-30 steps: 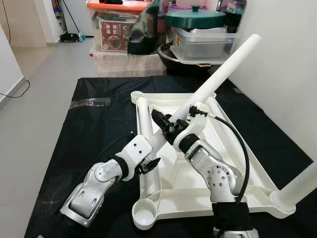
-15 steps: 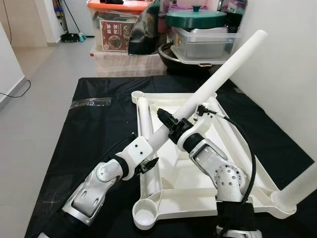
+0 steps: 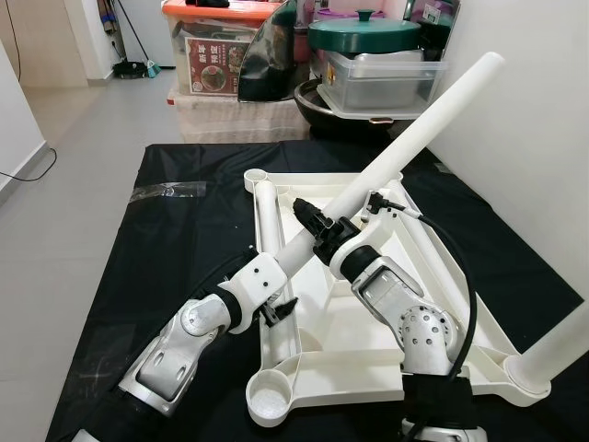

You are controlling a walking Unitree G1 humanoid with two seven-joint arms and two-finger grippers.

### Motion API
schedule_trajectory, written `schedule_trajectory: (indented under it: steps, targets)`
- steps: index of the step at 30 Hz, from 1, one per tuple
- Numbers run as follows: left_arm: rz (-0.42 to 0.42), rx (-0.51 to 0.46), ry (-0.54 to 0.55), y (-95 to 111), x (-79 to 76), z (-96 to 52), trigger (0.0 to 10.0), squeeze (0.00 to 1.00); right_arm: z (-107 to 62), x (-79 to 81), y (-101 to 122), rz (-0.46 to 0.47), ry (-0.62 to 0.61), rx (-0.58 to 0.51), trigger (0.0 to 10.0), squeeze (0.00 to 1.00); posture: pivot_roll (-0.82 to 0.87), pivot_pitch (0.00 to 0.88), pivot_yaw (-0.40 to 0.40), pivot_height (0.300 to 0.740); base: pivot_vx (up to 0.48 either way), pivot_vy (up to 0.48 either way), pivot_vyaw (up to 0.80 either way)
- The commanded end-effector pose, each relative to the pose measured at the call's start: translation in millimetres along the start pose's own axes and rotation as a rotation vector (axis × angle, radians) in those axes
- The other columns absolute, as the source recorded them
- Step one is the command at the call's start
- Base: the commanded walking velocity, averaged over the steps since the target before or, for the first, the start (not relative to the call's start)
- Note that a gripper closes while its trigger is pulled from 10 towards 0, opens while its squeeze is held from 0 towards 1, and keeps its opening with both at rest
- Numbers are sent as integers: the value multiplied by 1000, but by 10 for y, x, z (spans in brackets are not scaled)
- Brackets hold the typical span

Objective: Building children table

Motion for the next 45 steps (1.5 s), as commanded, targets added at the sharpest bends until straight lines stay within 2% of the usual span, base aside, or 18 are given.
schedule_trajectory:
  steps: [1, 2, 3, 6, 10, 13, 14, 15, 16, 18, 19, 21, 27, 28, 29, 33, 37, 45]
  targets:
    - [-17, -76, -8, 158, -21, 28, 10000, 1000, 107, 324, -167, 66, 144, 63, 0, 0, 53, 0, -73, 740, 0, 0, 0]
    - [-51, -99, 26, 188, 77, -23, 10000, 1000, 90, 284, -84, 35, 151, 50, 0, 0, 56, 0, -75, 740, 0, 0, 0]
    - [-51, -99, 26, 188, 77, -23, 10000, 1000, 90, 284, -84, 35, 151, 50, 0, 0, 56, 0, -75, 740, 0, 0, 0]
    - [-111, -155, 58, 236, 208, -169, 10000, 1000, 57, 174, 118, -38, 155, 34, 0, 0, 60, 0, -76, 740, 0, 0, 0]
    - [-138, -203, 40, 292, 205, -254, 10000, 1000, 22, 145, 221, -93, 185, 40, 0, 0, 62, 0, -76, 740, 0, 0, 0]
    - [-198, -290, -48, 414, 128, -448, 10000, 1000, -47, 27, 478, -232, 212, 54, 0, 0, 71, 0, -86, 740, 0, 0, 0]
    - [-205, -296, -95, 425, 69, -507, 10000, 855, -58, -28, 579, -283, 202, 49, 0, 0, 71, 0, -86, 740, 0, 0, 0]
    - [-205, -296, -95, 425, 69, -507, 10000, 855, -58, -28, 579, -283, 202, 49, 0, 0, 71, 0, -86, 740, 0, 0, 0]
    - [-208, -298, -127, 429, 29, -544, 10000, 0, -66, -60, 644, -315, 195, 46, 0, 0, 71, 0, -86, 740, 0, 0, 0]
    - [-208, -283, -125, 407, 7, -576, 10000, 0, -56, -140, 844, -383, 155, 20, 0, 0, 78, 0, -92, 740, 0, 0, 0]
    - [-208, -283, -125, 407, 7, -576, 10000, 0, -56, -140, 844, -383, 155, 20, 0, 0, 78, 0, -92, 740, 0, 0, 0]
    - [-202, -255, -101, 350, 8, -599, 10000, 0, -71, -128, 1015, -455, 163, 3, 0, 0, 80, 0, -95, 740, 0, 0, 0]
    - [-207, -247, -101, 342, 4, -629, 10000, 0, -81, -119, 1067, -483, 185, 11, 0, 0, 80, 0, -96, 740, 0, 0, 0]
    - [-240, -216, -8, 238, 122, -699, 10000, 0, -281, 52, 1160, -609, 402, 77, 0, 0, 78, 0, -90, 740, 0, 0, 0]
    - [-249, -207, 18, 208, 155, -720, 10000, 0, -345, 98, 1175, -645, 463, 103, 0, 0, 78, 0, -90, 740, 0, 0, 0]
    - [-275, -194, 46, 163, 181, -761, 10000, 0, -437, 102, 1143, -687, 534, 172, 0, 0, 78, 0, -91, 740, 0, 0, 0]
    - [-307, -163, 77, 81, 171, -840, 10000, 0, -635, 54, 963, -713, 664, 357, 0, 0, 86, 0, -97, 740, 0, 0, 0]
    - [-360, -142, 109, 14, 152, -896, 10000, 0, -633, 71, 821, -702, 716, 402, 0, 0, 88, 0, -104, 740, 0, 0, 0]
Point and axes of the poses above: a point about 5 cm out from each wrist's last joint towards the gripper, its own z axis pointing out of the wrist towards the gripper, its own y axis along the axis of the wrist's last joint, x = y × z, the point moved 3 cm from there along z, pointing out of the wrist towards the gripper, and after that the axes turned 6 degrees about z, right-handed, at the moved point
